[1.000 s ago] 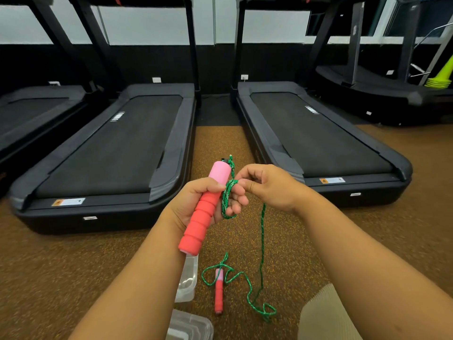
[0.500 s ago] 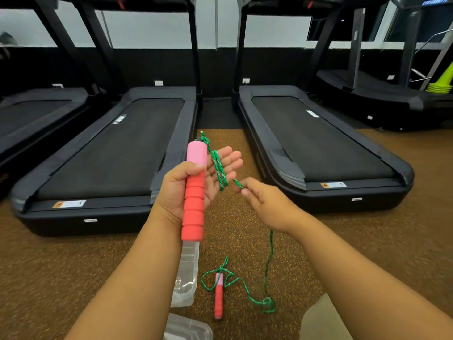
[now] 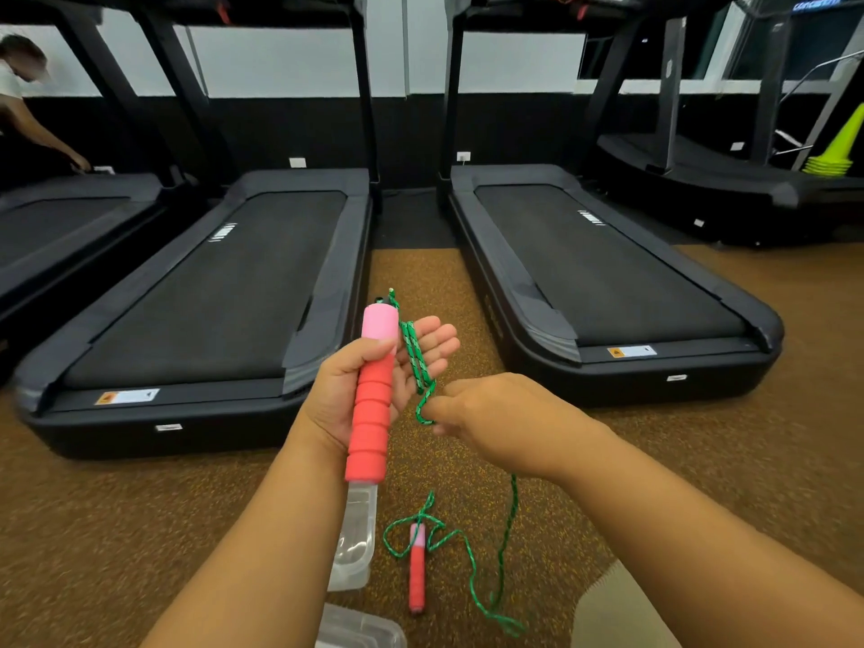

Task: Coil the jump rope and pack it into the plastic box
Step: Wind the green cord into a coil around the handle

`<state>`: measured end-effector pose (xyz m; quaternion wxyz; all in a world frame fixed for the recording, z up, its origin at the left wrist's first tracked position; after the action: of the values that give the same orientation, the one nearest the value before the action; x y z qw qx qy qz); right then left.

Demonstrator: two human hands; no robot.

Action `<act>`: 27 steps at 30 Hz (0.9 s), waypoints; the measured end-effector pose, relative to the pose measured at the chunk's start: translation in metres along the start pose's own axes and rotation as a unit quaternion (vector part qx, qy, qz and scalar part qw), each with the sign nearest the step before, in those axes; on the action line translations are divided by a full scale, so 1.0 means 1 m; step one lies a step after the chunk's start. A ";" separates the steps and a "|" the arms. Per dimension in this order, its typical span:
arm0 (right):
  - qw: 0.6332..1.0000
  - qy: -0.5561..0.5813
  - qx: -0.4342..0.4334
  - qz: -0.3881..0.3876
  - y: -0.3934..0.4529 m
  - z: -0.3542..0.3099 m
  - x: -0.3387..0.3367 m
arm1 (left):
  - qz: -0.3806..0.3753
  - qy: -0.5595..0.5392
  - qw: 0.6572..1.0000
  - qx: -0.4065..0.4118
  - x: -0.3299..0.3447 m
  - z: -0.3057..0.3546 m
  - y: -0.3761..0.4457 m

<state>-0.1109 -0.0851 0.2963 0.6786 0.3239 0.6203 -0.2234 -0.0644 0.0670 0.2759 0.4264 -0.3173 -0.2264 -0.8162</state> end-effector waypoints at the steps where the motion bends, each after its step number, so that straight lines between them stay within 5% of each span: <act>1: 1.000 0.006 -0.001 -0.003 0.001 0.000 -0.002 | 0.005 0.005 1.000 -0.008 0.003 -0.002 -0.001; 7: 0.997 0.056 0.043 0.043 0.007 0.014 -0.027 | 0.039 0.028 0.997 -0.054 0.004 -0.009 -0.011; 12: 0.990 0.082 0.077 0.087 0.008 0.027 -0.038 | -0.004 0.100 0.993 -0.068 0.004 -0.014 -0.011; 27: 0.935 0.239 0.176 0.195 0.015 0.051 -0.004 | -0.017 0.140 0.987 -0.071 0.009 -0.014 -0.008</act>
<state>-0.0657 -0.1119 0.3040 0.4725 0.5961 0.6401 -0.1081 -0.0797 0.0574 0.2721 0.4163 -0.2260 -0.1111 -0.8737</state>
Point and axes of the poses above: each hand's wrist, its own y-axis towards the middle knuckle, its own x-axis out of the palm, z = x × y, the point moved 2 cm from there along y, towards the middle knuckle, and after that the axes turned 2 degrees about y, right-handed, at the moved point
